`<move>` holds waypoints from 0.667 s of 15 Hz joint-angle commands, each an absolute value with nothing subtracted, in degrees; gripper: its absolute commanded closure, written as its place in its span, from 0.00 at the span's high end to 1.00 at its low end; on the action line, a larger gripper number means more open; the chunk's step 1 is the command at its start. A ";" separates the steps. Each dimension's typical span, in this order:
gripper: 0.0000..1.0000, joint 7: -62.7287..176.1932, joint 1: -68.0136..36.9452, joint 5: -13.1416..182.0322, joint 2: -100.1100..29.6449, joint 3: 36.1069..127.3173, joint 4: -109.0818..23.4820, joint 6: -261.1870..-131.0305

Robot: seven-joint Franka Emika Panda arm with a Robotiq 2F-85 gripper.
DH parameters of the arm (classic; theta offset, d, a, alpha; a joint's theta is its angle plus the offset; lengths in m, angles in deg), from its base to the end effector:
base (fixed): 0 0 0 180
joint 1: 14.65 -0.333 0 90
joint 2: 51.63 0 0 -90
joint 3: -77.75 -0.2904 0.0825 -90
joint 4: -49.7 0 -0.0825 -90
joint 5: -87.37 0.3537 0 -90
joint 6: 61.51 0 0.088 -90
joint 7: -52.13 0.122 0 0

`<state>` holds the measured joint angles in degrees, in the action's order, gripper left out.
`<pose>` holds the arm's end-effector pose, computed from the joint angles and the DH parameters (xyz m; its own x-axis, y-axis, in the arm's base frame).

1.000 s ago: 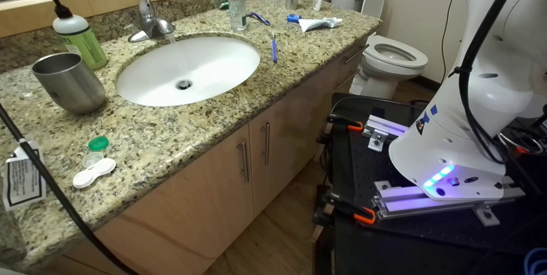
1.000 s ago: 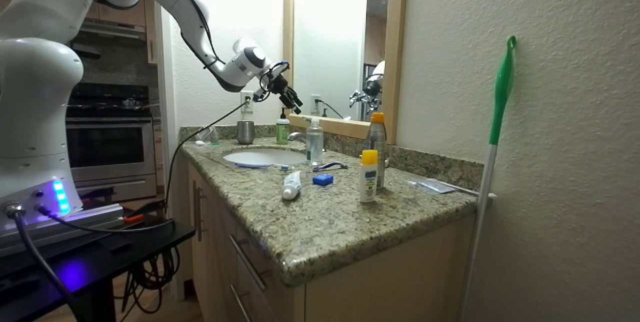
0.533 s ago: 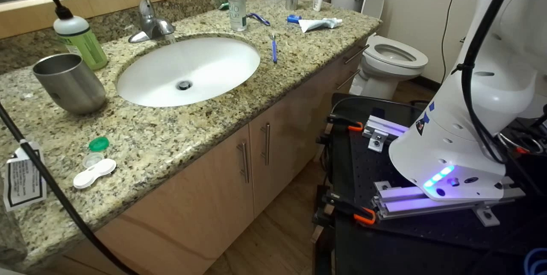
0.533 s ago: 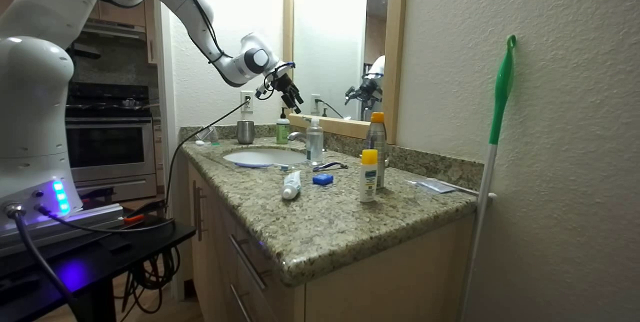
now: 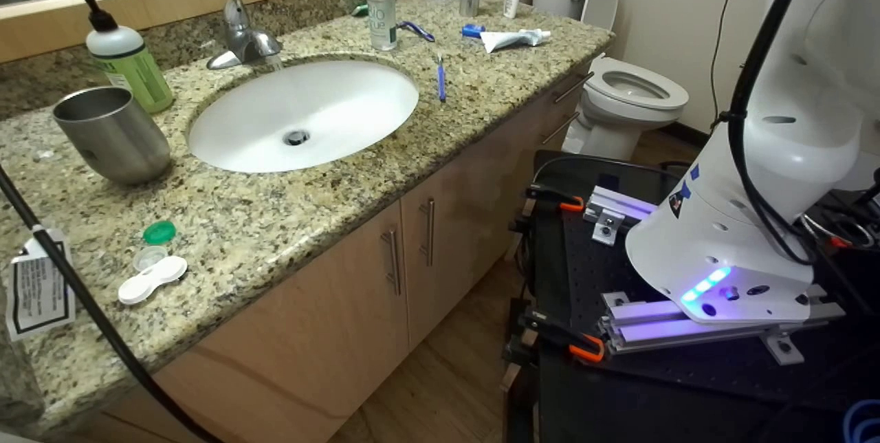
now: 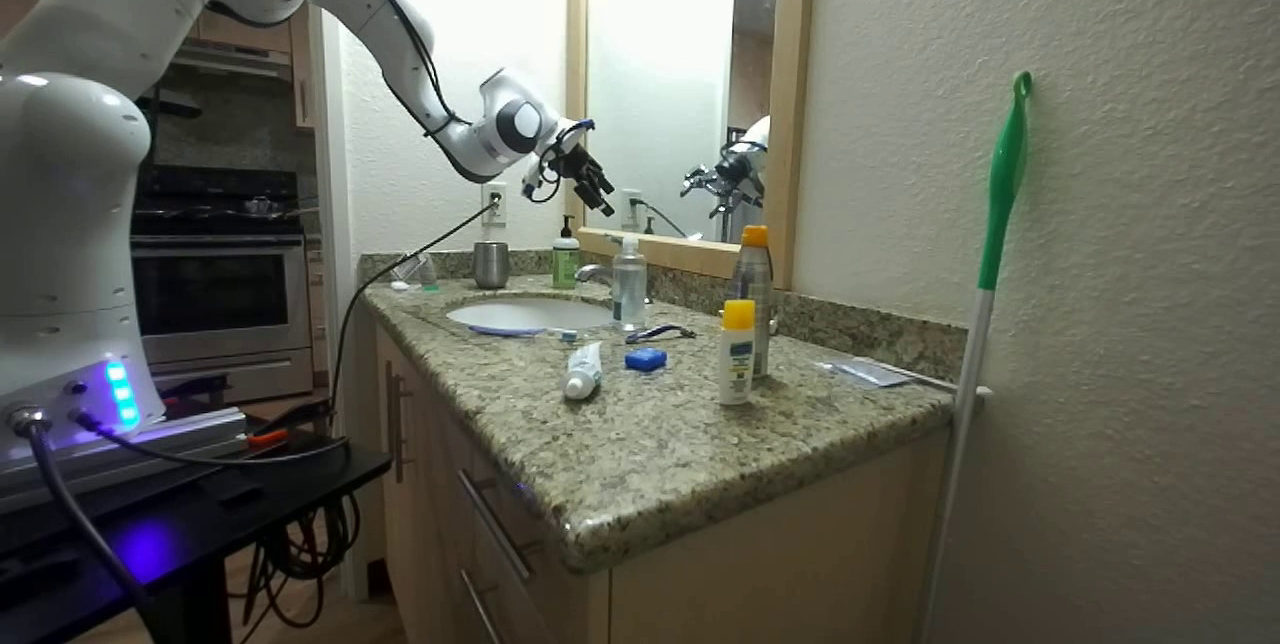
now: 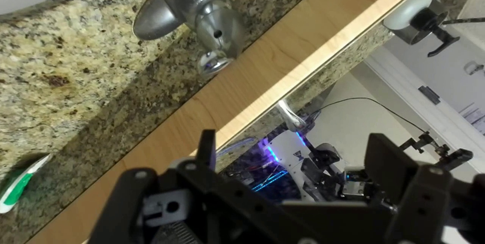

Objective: Open the tap,wet the toothbrush then close the tap

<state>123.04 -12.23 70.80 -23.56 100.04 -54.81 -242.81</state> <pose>0.6342 -0.2244 0.3706 0.0738 -0.8083 0.5841 -0.7360 -0.4393 -0.5150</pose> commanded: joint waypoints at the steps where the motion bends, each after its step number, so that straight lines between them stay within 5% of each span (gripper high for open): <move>1: 1.00 123.12 -12.24 70.81 -22.95 100.13 -54.25 -243.05; 7: 1.00 110.61 0.92 78.84 -24.30 80.98 -53.99 -241.89; 8: 1.00 114.04 -4.67 77.42 -23.12 87.56 -53.77 -243.14; 10: 1.00 113.81 -3.71 77.45 -23.07 86.32 -53.74 -243.17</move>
